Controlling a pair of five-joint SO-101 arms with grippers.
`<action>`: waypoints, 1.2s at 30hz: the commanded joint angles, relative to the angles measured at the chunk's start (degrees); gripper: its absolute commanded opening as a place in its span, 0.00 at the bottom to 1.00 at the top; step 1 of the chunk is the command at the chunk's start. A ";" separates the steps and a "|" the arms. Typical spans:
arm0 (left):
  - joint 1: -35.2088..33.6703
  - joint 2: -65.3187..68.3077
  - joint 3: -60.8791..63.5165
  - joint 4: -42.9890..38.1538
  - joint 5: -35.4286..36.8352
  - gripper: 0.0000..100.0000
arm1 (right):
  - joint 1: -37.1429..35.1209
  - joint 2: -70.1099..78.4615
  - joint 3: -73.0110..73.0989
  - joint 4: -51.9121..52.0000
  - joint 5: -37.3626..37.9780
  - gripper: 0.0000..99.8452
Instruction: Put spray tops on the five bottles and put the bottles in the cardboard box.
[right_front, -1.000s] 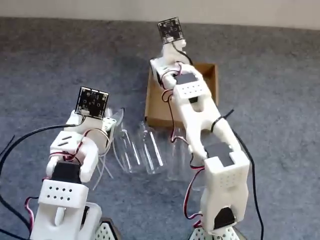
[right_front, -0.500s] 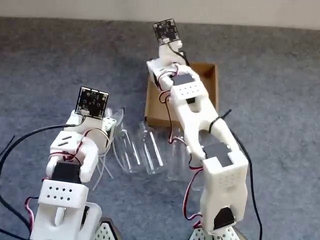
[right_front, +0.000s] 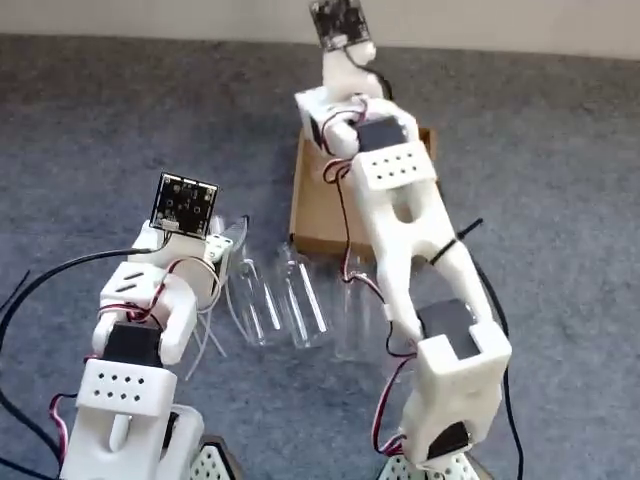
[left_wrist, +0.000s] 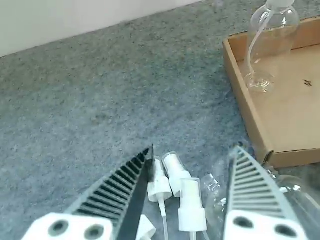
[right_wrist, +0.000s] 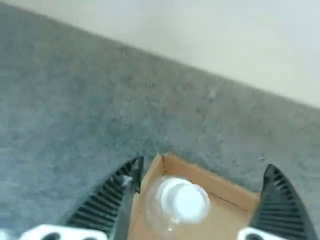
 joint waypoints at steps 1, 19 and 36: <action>-0.75 0.31 -0.40 -1.67 0.18 0.22 | -0.22 -6.90 -6.11 11.91 0.62 0.30; -0.75 0.31 -0.40 -1.67 0.18 0.22 | 2.77 -32.66 15.52 54.29 12.84 0.31; -0.75 0.31 -0.40 -1.67 0.18 0.22 | 8.48 -38.64 57.89 32.31 3.96 0.31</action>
